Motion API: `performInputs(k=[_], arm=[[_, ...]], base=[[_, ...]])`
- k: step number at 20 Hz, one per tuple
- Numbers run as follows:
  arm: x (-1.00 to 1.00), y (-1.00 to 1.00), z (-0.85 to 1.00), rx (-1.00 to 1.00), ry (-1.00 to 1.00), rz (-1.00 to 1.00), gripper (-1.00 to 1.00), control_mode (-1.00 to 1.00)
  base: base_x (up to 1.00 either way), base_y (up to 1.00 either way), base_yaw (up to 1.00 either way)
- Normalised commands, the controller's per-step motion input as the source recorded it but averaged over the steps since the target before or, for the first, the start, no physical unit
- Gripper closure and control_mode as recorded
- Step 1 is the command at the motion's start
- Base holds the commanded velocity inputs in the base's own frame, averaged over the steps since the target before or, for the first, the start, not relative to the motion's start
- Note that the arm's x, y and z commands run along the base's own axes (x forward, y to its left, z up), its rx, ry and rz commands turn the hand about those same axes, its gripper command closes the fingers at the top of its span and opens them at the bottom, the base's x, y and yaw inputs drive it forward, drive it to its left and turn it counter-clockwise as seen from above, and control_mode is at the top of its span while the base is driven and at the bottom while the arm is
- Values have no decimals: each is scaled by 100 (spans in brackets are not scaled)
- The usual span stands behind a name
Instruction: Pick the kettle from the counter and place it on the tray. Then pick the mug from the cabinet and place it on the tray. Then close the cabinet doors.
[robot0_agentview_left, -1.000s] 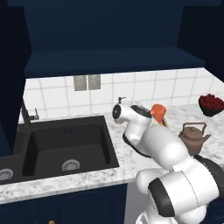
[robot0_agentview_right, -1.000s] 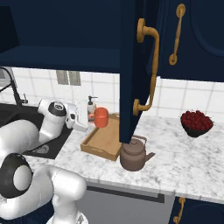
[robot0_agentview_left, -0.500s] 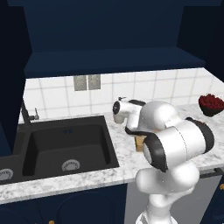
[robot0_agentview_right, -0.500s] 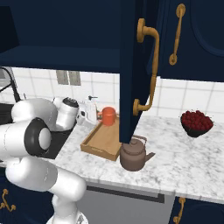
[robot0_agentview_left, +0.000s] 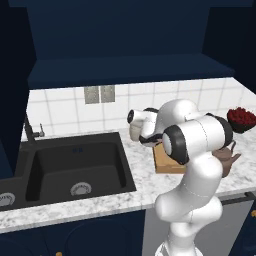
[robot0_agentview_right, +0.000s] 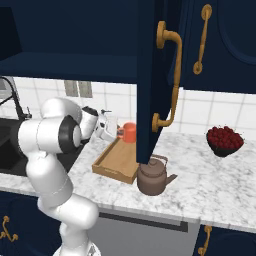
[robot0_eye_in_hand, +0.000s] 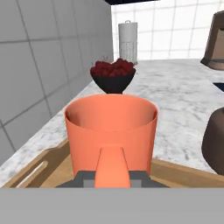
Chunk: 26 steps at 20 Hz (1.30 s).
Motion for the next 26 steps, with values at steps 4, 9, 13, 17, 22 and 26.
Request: performInputs(k=[4,9,13,17,22,26], arm=[[2,-1,-53,0,-5,-7,100,-100],[7,0,-49,0,-13,-7,100,-100],[4,0,-54,0,-19,-7,100,-100],[1,0,-62,2,-26,-5,100,-100],[0,0,-66,6,-29,-2,100,-100],[-8,0,-66,13,-30,0,100,-100]], base=[[0,0,0],[0,0,0],[0,0,0],[0,0,0],[0,0,0],[0,0,0]])
